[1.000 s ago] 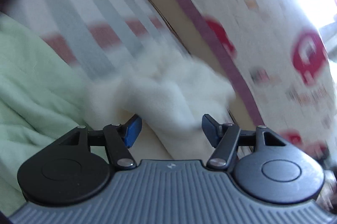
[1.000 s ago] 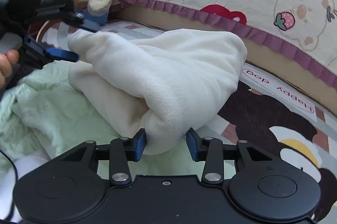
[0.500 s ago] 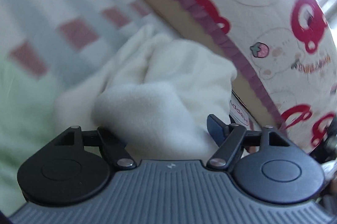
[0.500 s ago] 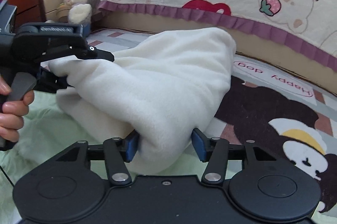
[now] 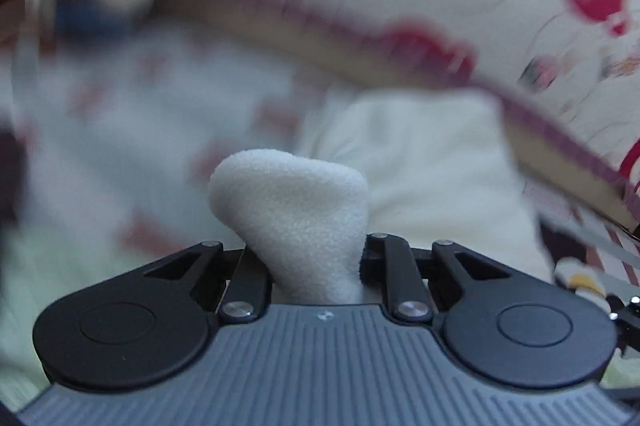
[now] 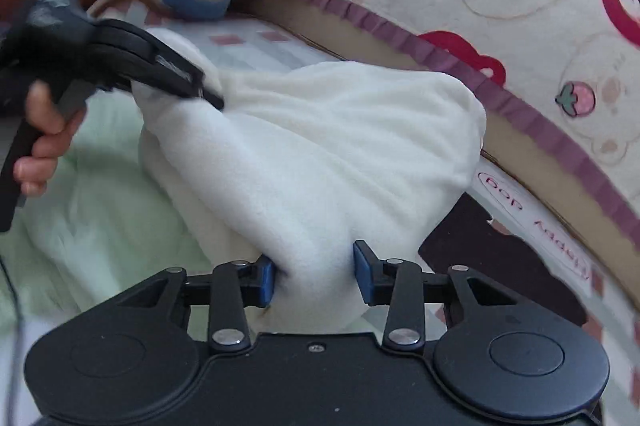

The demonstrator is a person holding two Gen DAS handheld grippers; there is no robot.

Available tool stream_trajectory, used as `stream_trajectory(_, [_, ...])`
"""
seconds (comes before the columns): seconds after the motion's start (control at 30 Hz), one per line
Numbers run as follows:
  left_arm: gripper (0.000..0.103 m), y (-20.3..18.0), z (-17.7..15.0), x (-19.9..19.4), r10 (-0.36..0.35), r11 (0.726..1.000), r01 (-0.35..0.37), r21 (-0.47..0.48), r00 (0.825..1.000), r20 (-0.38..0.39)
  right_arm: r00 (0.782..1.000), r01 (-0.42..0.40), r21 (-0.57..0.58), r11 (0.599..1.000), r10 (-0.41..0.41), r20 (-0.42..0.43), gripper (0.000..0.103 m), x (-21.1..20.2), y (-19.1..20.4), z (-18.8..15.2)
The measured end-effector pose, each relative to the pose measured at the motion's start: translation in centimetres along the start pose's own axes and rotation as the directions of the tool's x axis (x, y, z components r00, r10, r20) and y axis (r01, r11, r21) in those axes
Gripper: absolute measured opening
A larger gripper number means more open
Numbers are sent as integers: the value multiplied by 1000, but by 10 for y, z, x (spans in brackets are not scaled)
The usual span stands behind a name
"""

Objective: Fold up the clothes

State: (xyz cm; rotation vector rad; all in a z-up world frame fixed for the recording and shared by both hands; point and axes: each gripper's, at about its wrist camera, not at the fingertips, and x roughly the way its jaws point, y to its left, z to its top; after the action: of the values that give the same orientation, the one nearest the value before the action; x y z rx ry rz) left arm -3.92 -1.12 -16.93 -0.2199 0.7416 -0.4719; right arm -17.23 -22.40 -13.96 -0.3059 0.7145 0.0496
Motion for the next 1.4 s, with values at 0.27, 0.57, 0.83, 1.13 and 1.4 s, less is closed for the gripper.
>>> stream_trajectory(0.27, [18,3,9,-10,-108,994,108,-3,993,38,970,-241,199,950,231,72,44,-39,-43,1])
stream_trajectory(0.57, [18,-2,2,-6,-209,977,208,-55,978,-14,964,-255,328,910,210,165,46,-23,-57,28])
stream_trajectory(0.83, [46,22,15,-44,-36,997,42,-63,996,84,970,-242,167,956,238,44,47,-3,-14,3])
stream_trajectory(1.13, [44,-17,24,-54,-196,979,191,74,977,78,971,-240,141,960,240,16,48,-1,-13,7])
stream_trajectory(1.4, [38,-15,-1,-6,34,999,-30,40,996,-81,956,-292,117,949,294,-1,49,-9,-6,-1])
